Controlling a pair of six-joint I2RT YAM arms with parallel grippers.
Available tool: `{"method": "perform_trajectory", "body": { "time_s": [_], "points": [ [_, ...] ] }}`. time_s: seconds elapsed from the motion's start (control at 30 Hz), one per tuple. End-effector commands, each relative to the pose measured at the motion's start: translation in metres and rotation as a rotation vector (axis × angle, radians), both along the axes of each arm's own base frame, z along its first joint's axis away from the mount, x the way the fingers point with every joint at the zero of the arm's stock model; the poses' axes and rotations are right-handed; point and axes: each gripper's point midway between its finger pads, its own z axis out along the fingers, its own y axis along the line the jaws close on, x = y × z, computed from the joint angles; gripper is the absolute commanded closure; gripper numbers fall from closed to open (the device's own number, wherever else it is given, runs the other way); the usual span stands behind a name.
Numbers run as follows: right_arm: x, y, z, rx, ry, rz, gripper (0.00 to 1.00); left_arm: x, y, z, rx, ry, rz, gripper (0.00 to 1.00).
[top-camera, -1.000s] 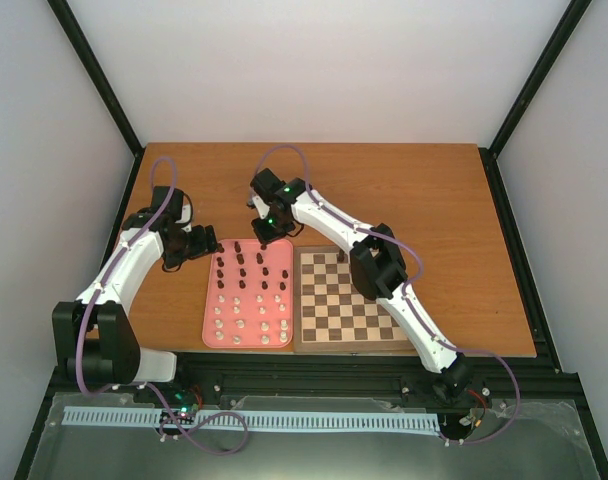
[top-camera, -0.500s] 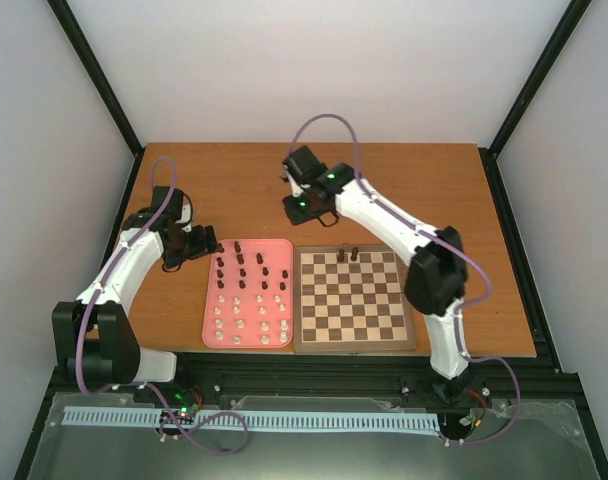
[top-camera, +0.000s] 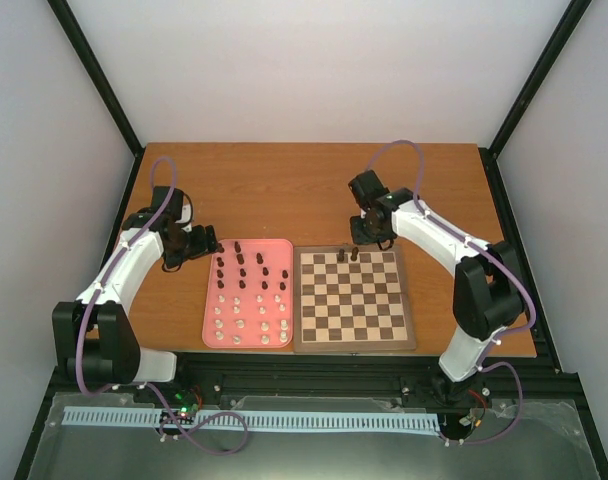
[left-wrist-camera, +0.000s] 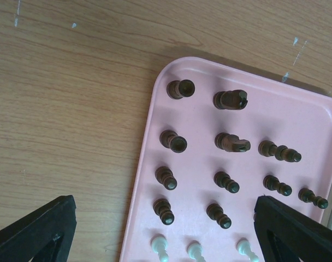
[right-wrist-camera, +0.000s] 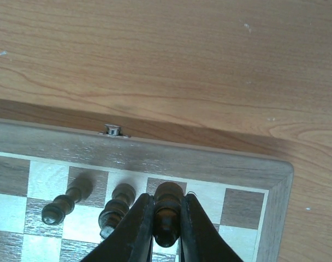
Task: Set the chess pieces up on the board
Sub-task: Place the chess piece on the chessboard.
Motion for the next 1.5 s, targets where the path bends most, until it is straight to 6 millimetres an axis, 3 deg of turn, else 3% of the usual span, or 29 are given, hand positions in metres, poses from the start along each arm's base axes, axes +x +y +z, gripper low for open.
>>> {"method": "perform_trajectory", "body": {
  "time_s": [0.0, 0.3, 1.0, 1.47],
  "points": [
    [0.003, -0.005, 0.001, 0.032, -0.037, -0.041, 0.97, 0.007, 0.0, 0.005, -0.007, -0.025, -0.012, 0.0],
    [-0.016, -0.005, -0.02, 0.064, 0.016, -0.052, 0.97, 0.005, -0.001, 0.003, -0.006, -0.017, -0.014, 0.0],
    [-0.018, -0.006, -0.041, 0.042, 0.055, -0.05, 0.94, 0.008, -0.001, 0.002, -0.006, -0.013, -0.014, 0.0],
    [-0.021, -0.01, -0.049, 0.018, 0.076, -0.052, 0.85, 0.007, -0.001, 0.0, -0.01, -0.01, -0.015, 0.0]
  ]
}}
